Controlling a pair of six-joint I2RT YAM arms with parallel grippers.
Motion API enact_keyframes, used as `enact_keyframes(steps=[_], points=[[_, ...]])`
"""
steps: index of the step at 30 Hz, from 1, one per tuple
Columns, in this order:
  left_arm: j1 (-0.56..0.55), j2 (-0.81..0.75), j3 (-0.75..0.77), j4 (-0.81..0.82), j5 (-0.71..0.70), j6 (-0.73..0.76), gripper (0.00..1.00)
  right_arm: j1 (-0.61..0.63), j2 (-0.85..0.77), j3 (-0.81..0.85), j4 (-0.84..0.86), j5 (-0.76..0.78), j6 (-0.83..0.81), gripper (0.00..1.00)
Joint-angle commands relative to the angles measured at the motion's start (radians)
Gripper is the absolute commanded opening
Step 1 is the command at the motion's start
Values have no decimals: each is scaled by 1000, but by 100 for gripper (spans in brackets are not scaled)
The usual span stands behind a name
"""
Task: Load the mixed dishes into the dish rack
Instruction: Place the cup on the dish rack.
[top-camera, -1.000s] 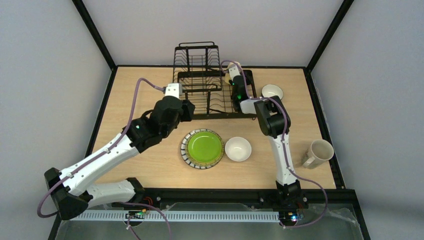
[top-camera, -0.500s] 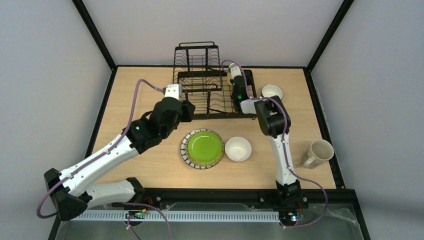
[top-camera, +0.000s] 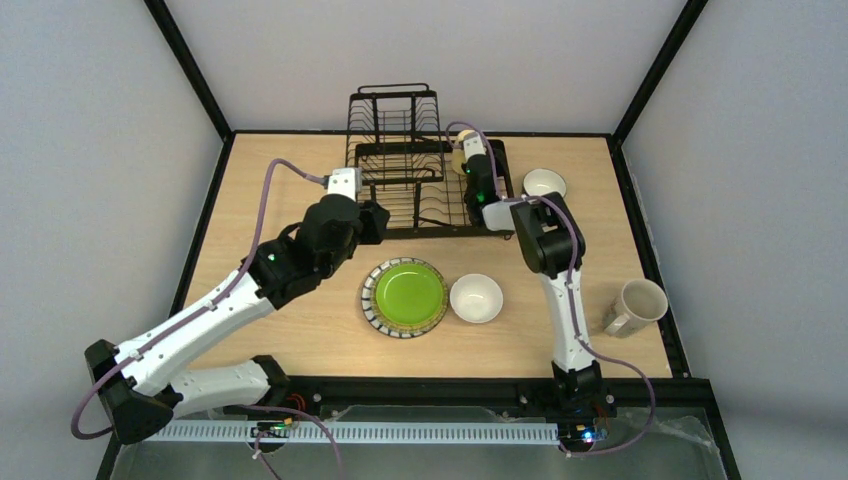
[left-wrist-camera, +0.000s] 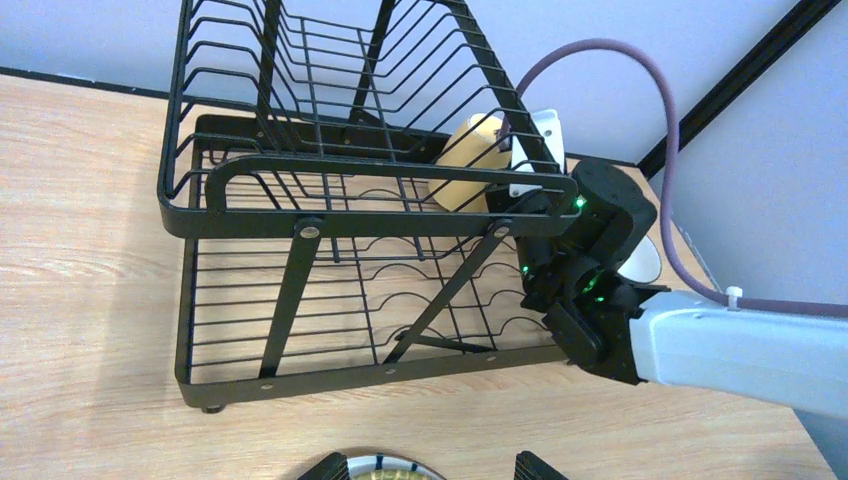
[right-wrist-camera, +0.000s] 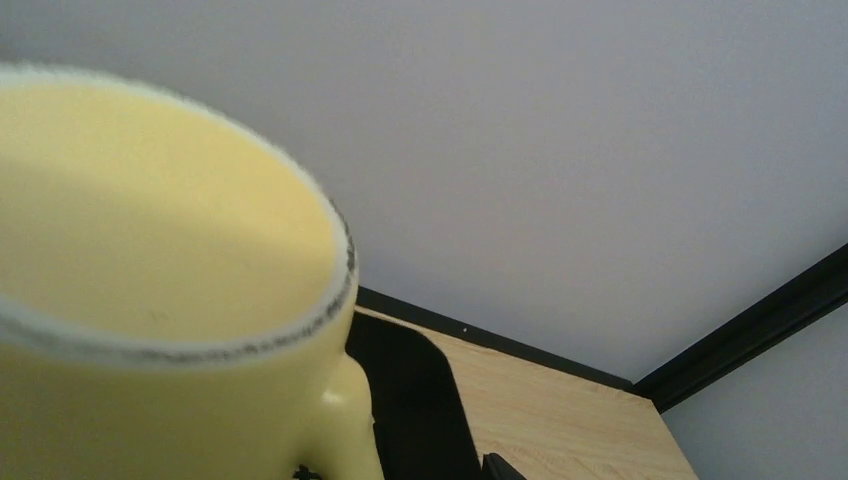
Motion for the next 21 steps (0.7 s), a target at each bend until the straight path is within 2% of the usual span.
enact_keyframes(steps=[1,21], points=[[3,-8,34,-26,11,-17,96,7,-86,-15,3,7,59,66],[3,-19,54,-67,27,-41,96,8,-145,-28,-118,-19,146,79]])
